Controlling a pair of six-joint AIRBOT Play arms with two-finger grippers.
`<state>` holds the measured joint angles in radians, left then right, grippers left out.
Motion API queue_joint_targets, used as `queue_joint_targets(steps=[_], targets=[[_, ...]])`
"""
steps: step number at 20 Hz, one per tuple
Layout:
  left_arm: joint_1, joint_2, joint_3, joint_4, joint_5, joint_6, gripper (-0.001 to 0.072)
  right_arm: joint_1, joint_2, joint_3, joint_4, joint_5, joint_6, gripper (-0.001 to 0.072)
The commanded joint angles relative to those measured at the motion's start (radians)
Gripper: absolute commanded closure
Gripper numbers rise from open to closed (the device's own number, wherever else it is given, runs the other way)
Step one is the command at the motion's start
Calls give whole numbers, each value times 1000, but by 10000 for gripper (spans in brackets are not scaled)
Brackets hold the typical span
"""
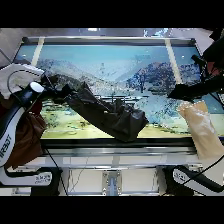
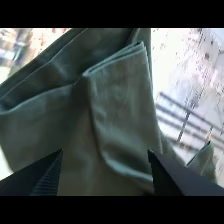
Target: Fold the shirts.
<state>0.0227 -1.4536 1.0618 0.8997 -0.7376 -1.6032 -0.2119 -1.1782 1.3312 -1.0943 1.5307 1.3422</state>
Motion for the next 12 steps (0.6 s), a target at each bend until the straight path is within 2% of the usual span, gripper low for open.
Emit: queue_joint_targets(steps=[1,5,6,7,9,10,12], targets=[[-24,-112,22,-200,145,99,127,1,-8,-51,74,-20,6,401],[-27,-207,85,-213,147,101,128,2,-8,-51,84,-53,6,401],[-27,-219,96,-213,148,101,154,8,-9,-51,89,-60,6,401],[-27,-229,101,-212,153,101,231,21,-9,-51,89,-75,5,401],[-27,-241,101,-212,176,101,245,75,-10,-57,87,-122,1,401],[-27,-247,101,-213,178,101,308,120,-11,-67,72,-166,-1,401],[-27,-256,101,-212,178,105,692,211,-34,-82,3,-235,-1,400]])
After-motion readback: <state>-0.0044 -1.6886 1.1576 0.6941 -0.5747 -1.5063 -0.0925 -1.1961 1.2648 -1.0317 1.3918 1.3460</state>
